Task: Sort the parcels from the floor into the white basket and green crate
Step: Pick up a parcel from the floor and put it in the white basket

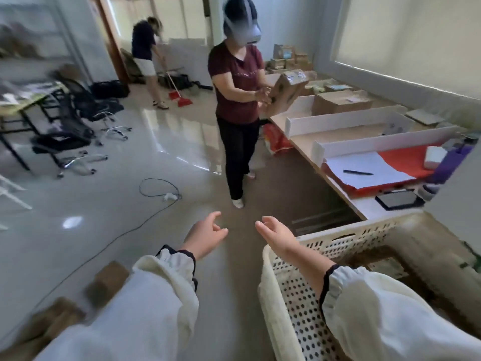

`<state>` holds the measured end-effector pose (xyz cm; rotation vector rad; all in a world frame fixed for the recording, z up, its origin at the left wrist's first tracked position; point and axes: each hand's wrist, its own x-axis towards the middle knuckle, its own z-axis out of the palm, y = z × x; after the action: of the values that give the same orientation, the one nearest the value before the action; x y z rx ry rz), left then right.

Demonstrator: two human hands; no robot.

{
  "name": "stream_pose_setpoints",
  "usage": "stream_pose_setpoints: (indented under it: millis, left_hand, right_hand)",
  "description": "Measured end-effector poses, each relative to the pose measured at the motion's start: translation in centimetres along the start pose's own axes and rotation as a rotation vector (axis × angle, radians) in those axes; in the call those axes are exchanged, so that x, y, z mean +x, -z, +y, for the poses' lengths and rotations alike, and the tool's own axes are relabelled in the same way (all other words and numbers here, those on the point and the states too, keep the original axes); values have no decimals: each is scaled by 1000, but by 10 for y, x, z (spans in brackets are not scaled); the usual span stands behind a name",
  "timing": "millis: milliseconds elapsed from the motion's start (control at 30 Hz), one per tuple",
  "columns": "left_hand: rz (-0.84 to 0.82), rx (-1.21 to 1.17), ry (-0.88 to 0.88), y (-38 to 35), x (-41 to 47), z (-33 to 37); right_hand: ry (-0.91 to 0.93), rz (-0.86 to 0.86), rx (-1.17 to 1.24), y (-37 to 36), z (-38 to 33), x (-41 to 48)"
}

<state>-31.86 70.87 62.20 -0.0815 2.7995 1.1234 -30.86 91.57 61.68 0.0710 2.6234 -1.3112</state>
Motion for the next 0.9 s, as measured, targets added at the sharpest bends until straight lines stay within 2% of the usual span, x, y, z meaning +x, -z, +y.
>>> stream_pose_setpoints:
  millis: [300, 533, 900]
  left_hand:
    - [354, -121, 300, 164, -107, -171]
    - [519, -88, 558, 282, -224, -299]
    - [773, -363, 831, 319, -350, -414]
  right_hand:
    - [199, -312, 4, -185, -162, 1]
    - [345, -565, -8, -355, -281, -41]
    - [475, -938, -218, -541, -356, -115]
